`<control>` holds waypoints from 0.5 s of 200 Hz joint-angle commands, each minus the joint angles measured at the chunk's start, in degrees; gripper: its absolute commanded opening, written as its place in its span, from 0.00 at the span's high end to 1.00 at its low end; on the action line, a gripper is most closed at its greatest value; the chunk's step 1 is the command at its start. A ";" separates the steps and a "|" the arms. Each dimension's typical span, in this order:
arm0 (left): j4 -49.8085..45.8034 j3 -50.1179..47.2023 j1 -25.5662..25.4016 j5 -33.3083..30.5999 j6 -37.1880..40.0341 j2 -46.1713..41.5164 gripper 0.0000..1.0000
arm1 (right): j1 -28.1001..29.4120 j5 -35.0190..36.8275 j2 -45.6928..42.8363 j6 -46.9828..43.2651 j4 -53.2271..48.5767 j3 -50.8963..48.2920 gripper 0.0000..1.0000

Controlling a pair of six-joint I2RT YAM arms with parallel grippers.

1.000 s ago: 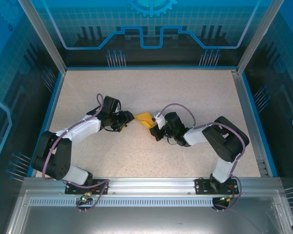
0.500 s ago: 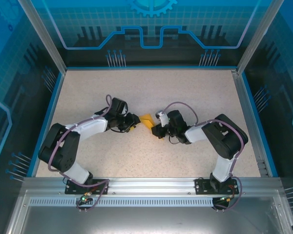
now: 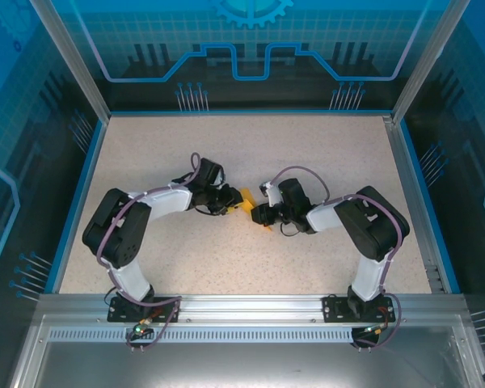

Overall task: Fold a paper plane with a square sheet of paper (pick it up from the middle)
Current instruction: Fold the wing for the fifth time at the center of the table.

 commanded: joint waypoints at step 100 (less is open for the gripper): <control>-2.66 6.37 -1.58 2.14 3.01 5.21 0.76 | -2.89 -5.17 2.09 3.40 -2.24 2.08 0.74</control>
